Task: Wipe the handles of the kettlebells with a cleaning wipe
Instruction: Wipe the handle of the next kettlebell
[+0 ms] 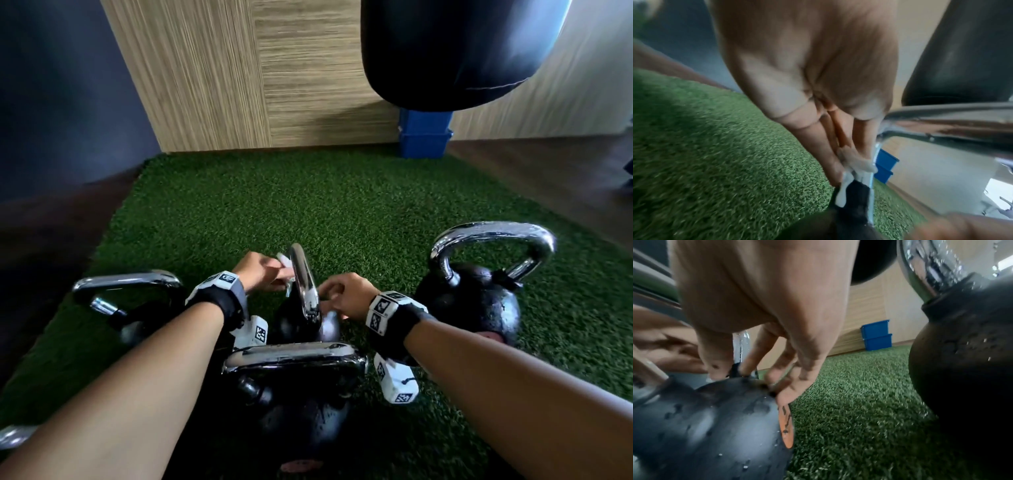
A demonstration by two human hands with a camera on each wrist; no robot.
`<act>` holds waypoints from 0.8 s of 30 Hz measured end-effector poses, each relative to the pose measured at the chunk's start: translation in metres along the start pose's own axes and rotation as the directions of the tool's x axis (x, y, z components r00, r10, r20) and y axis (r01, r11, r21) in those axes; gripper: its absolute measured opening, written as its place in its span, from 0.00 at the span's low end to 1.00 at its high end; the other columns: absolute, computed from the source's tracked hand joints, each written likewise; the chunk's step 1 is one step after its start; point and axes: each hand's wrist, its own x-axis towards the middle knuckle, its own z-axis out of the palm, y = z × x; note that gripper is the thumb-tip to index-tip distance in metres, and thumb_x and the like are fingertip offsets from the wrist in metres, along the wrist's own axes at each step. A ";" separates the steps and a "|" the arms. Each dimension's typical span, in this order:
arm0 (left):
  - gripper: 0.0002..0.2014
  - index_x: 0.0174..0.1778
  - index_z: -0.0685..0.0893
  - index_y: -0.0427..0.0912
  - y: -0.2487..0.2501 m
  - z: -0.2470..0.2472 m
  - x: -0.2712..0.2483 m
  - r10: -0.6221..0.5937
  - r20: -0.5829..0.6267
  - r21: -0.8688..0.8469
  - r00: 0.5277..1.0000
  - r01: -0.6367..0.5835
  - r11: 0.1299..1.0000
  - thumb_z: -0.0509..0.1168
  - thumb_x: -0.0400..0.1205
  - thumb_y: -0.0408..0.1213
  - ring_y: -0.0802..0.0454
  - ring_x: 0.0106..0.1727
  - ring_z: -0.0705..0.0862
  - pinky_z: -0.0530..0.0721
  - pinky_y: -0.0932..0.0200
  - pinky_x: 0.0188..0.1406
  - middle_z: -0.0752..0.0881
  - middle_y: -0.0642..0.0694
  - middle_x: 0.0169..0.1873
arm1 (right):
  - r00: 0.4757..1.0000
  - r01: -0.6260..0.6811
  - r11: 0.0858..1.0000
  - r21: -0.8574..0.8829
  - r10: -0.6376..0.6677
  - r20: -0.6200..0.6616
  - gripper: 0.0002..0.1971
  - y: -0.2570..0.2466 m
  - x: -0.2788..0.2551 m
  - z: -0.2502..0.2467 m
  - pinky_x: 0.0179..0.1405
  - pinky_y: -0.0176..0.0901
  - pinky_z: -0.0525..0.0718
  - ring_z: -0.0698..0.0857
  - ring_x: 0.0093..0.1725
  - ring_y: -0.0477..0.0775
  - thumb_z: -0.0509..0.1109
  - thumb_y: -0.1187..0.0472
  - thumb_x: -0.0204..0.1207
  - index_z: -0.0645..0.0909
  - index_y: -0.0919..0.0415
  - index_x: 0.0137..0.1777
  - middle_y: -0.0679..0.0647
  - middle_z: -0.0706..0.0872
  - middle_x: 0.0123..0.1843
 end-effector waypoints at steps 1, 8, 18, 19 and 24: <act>0.13 0.27 0.93 0.45 -0.004 0.000 -0.002 0.015 0.032 -0.050 0.999 -0.013 0.999 0.78 0.77 0.28 0.49 0.44 0.92 0.92 0.60 0.38 0.95 0.47 0.39 | 1.000 -0.005 1.000 0.002 0.005 -0.008 0.20 0.000 0.002 0.004 0.49 0.39 0.87 0.88 0.47 0.49 0.84 0.60 0.70 0.87 0.58 0.62 0.56 0.92 0.55; 0.09 0.34 0.87 0.31 0.009 0.000 0.004 -0.058 -0.037 -0.172 0.998 0.051 0.984 0.79 0.71 0.16 0.48 0.30 0.93 0.91 0.58 0.28 0.92 0.39 0.29 | 0.987 -0.025 0.989 0.147 0.001 0.160 0.21 0.005 0.006 0.008 0.31 0.28 0.84 0.87 0.31 0.39 0.77 0.71 0.76 0.82 0.71 0.69 0.57 0.90 0.44; 0.13 0.41 0.91 0.38 0.018 -0.005 -0.003 0.058 -0.122 -0.311 0.991 -0.094 0.946 0.74 0.75 0.15 0.44 0.38 0.93 0.93 0.58 0.39 0.92 0.34 0.40 | 0.994 0.024 0.987 0.162 -0.041 0.101 0.23 0.010 0.000 0.009 0.27 0.22 0.77 0.83 0.27 0.30 0.77 0.65 0.76 0.83 0.65 0.71 0.54 0.90 0.45; 0.11 0.44 0.92 0.37 0.018 -0.006 -0.004 0.068 -0.123 -0.364 0.990 -0.108 0.925 0.74 0.76 0.16 0.48 0.36 0.93 0.91 0.63 0.35 0.92 0.36 0.40 | 0.995 0.016 0.989 0.149 -0.030 0.094 0.24 0.011 0.000 0.009 0.25 0.22 0.75 0.81 0.23 0.28 0.77 0.64 0.77 0.82 0.65 0.73 0.49 0.87 0.41; 0.10 0.54 0.90 0.31 0.015 -0.018 -0.014 0.135 -0.005 -0.467 0.991 -0.122 0.876 0.72 0.79 0.18 0.54 0.37 0.93 0.91 0.67 0.40 0.93 0.42 0.41 | 0.995 0.049 0.991 0.127 -0.059 0.079 0.23 0.010 -0.004 0.006 0.24 0.21 0.75 0.81 0.23 0.28 0.77 0.62 0.77 0.82 0.63 0.72 0.60 0.91 0.55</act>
